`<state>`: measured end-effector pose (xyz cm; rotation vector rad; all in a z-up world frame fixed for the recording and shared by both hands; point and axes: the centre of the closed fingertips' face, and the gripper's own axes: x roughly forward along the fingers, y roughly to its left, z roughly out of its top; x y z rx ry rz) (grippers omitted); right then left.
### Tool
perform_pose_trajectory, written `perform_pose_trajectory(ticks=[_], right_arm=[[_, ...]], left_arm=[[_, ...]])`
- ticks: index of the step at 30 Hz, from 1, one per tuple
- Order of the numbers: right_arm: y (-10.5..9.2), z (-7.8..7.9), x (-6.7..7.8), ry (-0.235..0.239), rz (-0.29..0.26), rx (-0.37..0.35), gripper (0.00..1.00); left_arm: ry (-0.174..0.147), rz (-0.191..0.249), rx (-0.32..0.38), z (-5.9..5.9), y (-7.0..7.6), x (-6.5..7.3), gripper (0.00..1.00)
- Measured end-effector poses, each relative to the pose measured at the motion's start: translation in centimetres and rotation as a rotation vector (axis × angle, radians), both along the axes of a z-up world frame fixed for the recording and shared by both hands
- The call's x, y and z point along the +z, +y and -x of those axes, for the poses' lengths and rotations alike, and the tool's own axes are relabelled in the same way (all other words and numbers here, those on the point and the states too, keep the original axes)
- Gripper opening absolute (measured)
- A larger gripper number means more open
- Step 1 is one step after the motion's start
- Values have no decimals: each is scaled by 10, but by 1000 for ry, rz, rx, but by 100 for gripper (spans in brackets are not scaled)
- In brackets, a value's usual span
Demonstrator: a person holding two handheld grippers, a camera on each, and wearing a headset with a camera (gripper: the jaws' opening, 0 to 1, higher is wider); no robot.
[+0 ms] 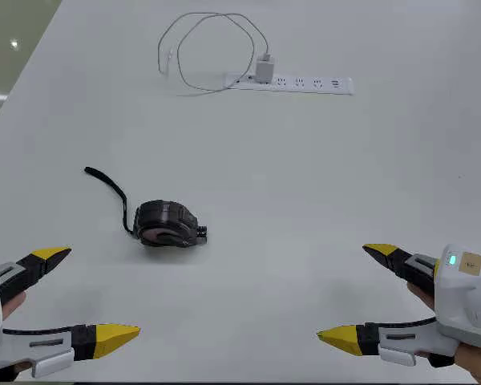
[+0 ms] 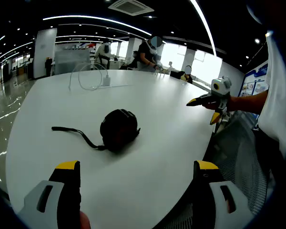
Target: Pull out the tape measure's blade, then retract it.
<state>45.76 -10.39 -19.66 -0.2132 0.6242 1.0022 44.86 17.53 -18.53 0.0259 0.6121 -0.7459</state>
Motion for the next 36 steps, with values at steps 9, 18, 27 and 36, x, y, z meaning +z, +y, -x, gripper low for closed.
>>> perform_pose_trajectory(ticks=[9, 18, 27, 36], right_arm=[[2, 1, -1, 5, 8, 11, 90], [6, 1, -4, 11, 8, 19, 90], [12, -5, -6, 16, -1, 36, 88], [19, -12, -8, 14, 5, 67, 88]], left_arm=[[1, -1, 0, -1, 0, -1, 97], [1, -3, -4, -4, 1, -2, 97], [-2, -24, -43, -13, -4, -4, 97], [-1, -33, -75, -22, -7, -7, 97]])
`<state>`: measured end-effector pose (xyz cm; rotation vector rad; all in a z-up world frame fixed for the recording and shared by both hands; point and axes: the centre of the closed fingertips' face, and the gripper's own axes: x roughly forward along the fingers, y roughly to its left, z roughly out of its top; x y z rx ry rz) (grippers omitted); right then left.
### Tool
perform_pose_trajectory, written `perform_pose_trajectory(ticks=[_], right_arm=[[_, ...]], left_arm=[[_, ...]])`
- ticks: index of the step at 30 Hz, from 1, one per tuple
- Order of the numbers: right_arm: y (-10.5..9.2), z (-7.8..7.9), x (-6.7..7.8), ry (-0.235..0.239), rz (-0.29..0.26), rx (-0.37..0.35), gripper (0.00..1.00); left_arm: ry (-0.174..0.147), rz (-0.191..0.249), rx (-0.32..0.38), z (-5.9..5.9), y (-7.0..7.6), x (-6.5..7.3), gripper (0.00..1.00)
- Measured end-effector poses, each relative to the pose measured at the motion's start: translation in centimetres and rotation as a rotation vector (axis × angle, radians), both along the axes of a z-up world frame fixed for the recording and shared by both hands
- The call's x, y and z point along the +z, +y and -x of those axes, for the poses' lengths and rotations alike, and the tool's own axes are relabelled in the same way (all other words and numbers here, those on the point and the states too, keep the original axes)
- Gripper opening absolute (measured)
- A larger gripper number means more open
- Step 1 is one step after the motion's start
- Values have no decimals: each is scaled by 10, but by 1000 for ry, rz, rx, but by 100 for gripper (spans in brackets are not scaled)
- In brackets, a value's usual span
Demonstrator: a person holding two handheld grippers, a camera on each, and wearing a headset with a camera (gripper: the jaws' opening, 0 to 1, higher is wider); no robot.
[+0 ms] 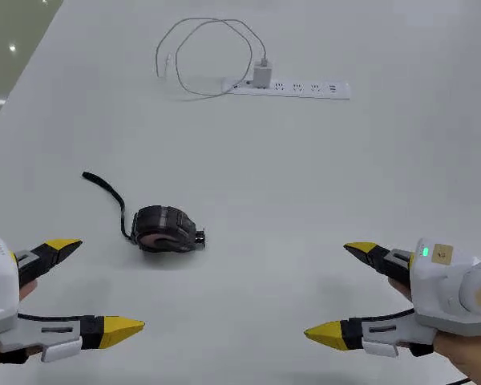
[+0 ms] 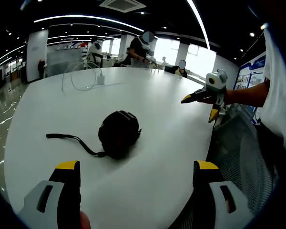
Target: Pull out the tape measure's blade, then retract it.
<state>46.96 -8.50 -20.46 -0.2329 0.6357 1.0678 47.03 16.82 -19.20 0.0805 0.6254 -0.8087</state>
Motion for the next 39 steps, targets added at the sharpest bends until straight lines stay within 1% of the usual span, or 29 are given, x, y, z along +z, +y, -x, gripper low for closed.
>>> perform_pose_trajectory(ticks=[6, 12, 16, 20, 25, 27, 35, 39], right_arm=[[6, -3, -3, -3, 10, 32, 89], [10, -9, -3, -14, 11, 53, 89], [16, -12, 0, -23, 5, 68, 89], [20, -17, -1, -28, 9, 82, 88], [27, -23, 2, -32, 4, 99, 88], [29, -26, 0, -34, 10, 107, 88], [36, -33, -2, -45, 32, 150, 88], [39, -35, -4, -46, 39, 167, 88]], left_arm=[[1, -16, -26, -5, -1, -2, 96], [-2, -37, -49, -12, -1, -4, 96], [-3, -48, -66, -16, -3, -5, 96], [-4, -60, -84, -21, -5, -7, 96], [-12, -95, -128, -25, -9, -10, 96], [-7, -98, -142, -27, -11, -10, 96], [-6, -127, -193, -35, -16, -16, 96], [-9, -158, -228, -38, -17, -19, 96]])
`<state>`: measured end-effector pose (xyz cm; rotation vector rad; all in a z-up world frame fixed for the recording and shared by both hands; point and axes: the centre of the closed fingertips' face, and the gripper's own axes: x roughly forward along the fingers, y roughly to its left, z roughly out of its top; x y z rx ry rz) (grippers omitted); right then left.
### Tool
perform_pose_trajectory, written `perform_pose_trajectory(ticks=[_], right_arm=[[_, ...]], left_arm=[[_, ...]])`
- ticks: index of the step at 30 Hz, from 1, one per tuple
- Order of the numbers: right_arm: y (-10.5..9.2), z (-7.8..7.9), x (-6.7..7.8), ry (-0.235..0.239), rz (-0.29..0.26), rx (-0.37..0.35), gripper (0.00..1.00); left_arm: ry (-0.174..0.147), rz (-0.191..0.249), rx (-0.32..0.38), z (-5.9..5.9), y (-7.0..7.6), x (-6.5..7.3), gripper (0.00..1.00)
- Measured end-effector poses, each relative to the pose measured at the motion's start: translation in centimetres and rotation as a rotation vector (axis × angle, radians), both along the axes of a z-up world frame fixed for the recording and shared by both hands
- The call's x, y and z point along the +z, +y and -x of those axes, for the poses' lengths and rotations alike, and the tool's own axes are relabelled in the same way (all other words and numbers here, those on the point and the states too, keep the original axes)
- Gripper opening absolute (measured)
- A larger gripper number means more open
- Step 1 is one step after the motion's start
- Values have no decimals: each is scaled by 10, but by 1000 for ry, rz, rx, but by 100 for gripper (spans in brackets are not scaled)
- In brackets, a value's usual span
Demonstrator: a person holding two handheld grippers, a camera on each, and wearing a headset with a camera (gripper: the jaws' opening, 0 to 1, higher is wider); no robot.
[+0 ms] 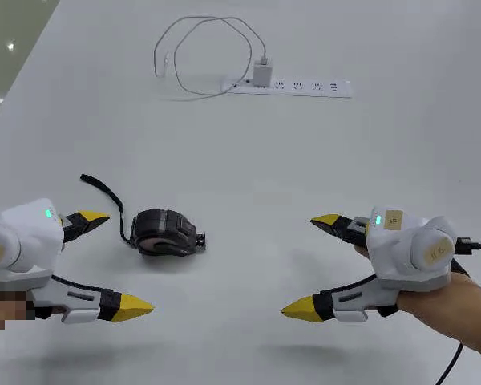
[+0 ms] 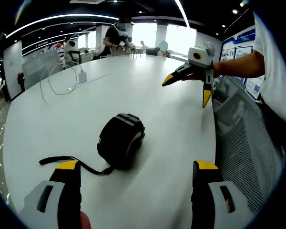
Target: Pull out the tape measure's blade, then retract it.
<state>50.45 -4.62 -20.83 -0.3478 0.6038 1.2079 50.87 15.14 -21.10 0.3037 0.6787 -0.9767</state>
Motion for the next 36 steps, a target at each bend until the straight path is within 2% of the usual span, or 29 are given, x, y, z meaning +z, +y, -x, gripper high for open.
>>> perform_pose_trajectory(ticks=[15, 24, 30, 36], right_arm=[[9, -5, -7, 16, 17, 51, 88], [12, -8, -10, 22, 27, 70, 88], [15, -10, -11, 29, 21, 76, 88], [16, -12, -14, 30, 25, 82, 87]], left_arm=[[-4, -92, -109, -13, -2, -10, 94], [-4, -144, -156, -20, -1, -16, 89], [17, -170, -182, -23, -1, -20, 86], [24, -202, -206, -28, 0, -25, 84]])
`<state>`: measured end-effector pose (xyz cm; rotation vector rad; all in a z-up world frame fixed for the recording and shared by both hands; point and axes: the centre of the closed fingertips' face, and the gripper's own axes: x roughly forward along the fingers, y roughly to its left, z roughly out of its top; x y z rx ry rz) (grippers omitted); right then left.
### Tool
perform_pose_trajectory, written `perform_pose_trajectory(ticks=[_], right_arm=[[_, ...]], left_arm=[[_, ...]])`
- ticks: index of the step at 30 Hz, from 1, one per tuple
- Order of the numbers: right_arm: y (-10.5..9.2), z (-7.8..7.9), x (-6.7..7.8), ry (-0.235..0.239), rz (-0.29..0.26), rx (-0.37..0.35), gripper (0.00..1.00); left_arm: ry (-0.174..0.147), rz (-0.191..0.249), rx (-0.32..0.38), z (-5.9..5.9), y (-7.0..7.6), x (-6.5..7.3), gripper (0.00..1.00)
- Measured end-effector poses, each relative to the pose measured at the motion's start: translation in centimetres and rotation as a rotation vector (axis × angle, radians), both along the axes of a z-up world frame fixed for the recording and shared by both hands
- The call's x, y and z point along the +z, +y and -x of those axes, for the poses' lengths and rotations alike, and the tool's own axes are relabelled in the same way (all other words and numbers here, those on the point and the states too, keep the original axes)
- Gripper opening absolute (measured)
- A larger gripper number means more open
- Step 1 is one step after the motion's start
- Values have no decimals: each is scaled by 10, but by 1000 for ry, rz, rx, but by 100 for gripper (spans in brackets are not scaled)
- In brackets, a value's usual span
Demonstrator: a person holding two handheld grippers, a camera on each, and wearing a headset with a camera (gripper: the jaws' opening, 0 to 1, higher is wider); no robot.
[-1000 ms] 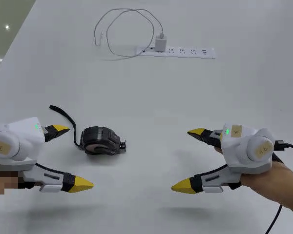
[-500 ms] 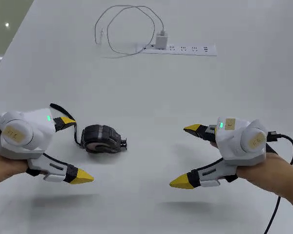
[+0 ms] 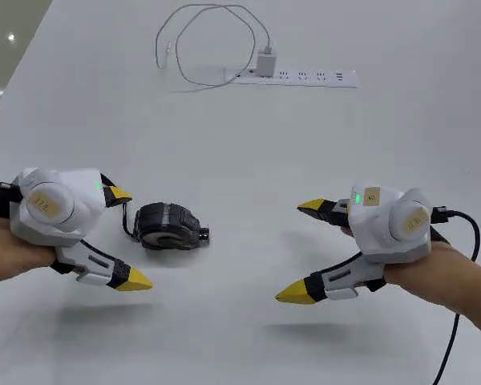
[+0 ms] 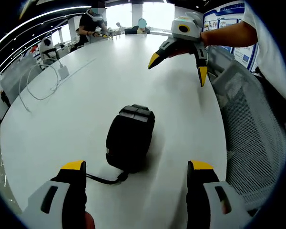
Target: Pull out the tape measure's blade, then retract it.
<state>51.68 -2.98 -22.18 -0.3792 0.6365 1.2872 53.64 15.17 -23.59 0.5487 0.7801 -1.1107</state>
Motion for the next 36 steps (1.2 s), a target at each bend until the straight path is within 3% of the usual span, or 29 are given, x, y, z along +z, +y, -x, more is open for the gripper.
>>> perform_pose_trajectory(ticks=[16, 25, 36], right_arm=[[7, -5, -7, 15, 0, 17, 87], [11, -8, -8, 21, -4, 21, 86], [15, -9, -9, 28, -14, 21, 86]], left_arm=[[39, -47, -60, -7, -5, -9, 72], [67, -64, -81, -9, -8, -13, 58], [59, -83, -100, -12, -9, -15, 44]])
